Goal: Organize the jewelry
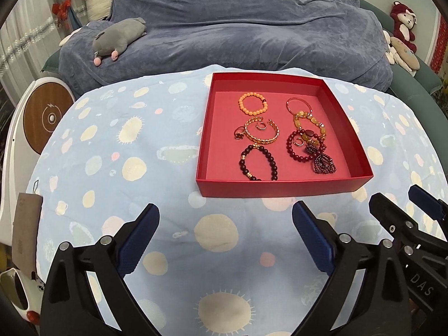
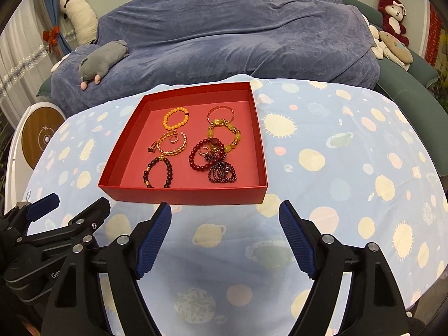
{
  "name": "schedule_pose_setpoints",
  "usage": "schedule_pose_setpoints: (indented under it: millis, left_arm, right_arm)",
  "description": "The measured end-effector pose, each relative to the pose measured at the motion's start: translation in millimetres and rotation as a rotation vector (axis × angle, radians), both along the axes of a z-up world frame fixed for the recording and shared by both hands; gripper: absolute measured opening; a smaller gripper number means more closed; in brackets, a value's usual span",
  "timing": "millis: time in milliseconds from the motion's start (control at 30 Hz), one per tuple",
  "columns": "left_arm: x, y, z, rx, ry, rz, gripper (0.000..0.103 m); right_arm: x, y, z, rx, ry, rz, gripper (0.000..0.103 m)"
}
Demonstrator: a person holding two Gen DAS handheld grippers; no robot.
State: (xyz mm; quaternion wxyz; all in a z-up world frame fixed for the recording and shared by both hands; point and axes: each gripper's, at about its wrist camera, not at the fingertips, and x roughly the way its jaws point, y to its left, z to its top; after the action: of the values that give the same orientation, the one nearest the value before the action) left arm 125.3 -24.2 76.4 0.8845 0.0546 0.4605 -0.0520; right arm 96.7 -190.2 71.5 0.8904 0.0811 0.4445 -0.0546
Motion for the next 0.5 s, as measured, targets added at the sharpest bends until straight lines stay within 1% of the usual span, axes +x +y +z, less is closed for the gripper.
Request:
schedule_pose_setpoints:
  millis: [100, 233, 267, 300, 367, 500]
  left_arm:
    - [-5.1, 2.3, -2.3, 0.003, 0.002, 0.002, 0.092]
    - [-9.8, 2.8, -3.7, 0.021, -0.002, 0.001, 0.092]
    - [-10.2, 3.6, -3.8, 0.026, -0.003, 0.006, 0.092]
    - [-10.8, 4.8, -3.9, 0.021, -0.001, 0.007, 0.093]
    - [-11.3, 6.0, -4.3, 0.012, 0.006, 0.008, 0.093]
    - [-14.0, 5.0, -5.0, 0.033, -0.002, 0.008, 0.093]
  right_arm:
    - [-4.9, -0.4, -2.8, 0.021, 0.006, -0.001, 0.084]
    - [-10.7, 2.1, -5.1, 0.004, 0.0, 0.004, 0.087]
    - [-12.2, 1.8, -5.1, 0.005, 0.001, -0.001, 0.095]
    - [-13.1, 1.2, -5.2, 0.005, 0.001, -0.006, 0.096]
    - [-13.1, 2.1, -5.5, 0.0, 0.007, -0.003, 0.096]
    - [-13.8, 5.1, -6.1, -0.018, 0.011, 0.004, 0.096]
